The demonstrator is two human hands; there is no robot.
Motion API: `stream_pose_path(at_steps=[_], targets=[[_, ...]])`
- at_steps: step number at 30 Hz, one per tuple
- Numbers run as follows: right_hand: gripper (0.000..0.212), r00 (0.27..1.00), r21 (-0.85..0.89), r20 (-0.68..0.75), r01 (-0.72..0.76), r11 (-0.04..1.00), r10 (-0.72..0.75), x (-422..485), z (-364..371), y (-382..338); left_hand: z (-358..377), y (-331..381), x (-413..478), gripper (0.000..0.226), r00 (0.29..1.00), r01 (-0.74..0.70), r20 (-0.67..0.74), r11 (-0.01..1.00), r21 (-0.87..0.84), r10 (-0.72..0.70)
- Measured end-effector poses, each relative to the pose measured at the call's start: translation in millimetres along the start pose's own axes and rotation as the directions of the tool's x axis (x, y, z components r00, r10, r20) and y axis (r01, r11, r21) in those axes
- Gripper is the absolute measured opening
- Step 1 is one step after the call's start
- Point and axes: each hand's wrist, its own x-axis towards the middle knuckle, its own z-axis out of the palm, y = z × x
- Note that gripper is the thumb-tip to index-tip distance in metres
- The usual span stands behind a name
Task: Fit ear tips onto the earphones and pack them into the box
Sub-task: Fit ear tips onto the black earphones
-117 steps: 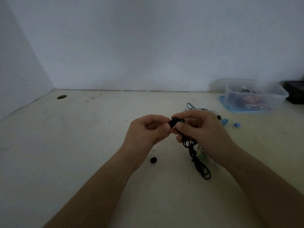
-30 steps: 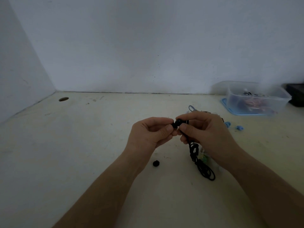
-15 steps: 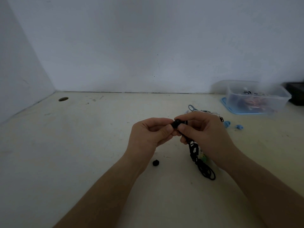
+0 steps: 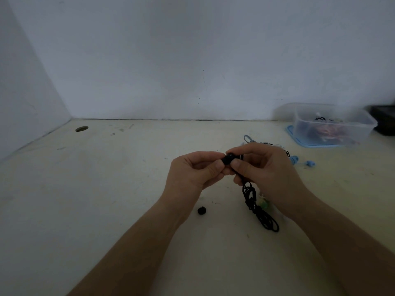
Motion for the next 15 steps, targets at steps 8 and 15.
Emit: stream_pose_path(at_steps=[8, 15], targets=[[0.016, 0.998, -0.129, -0.008, 0.065, 0.990, -0.066, -0.3, 2.1, 1.3, 0.7, -3.0, 0.1, 0.014, 1.000, 0.012, -0.012, 1.000, -0.002, -0.012], [0.015, 0.999, 0.036, 0.022, -0.043, 0.998, 0.043, 0.3, 0.1, 0.5, 0.1, -0.8, -0.2, 0.014, 1.000, 0.015, 0.007, 1.000, -0.023, -0.015]])
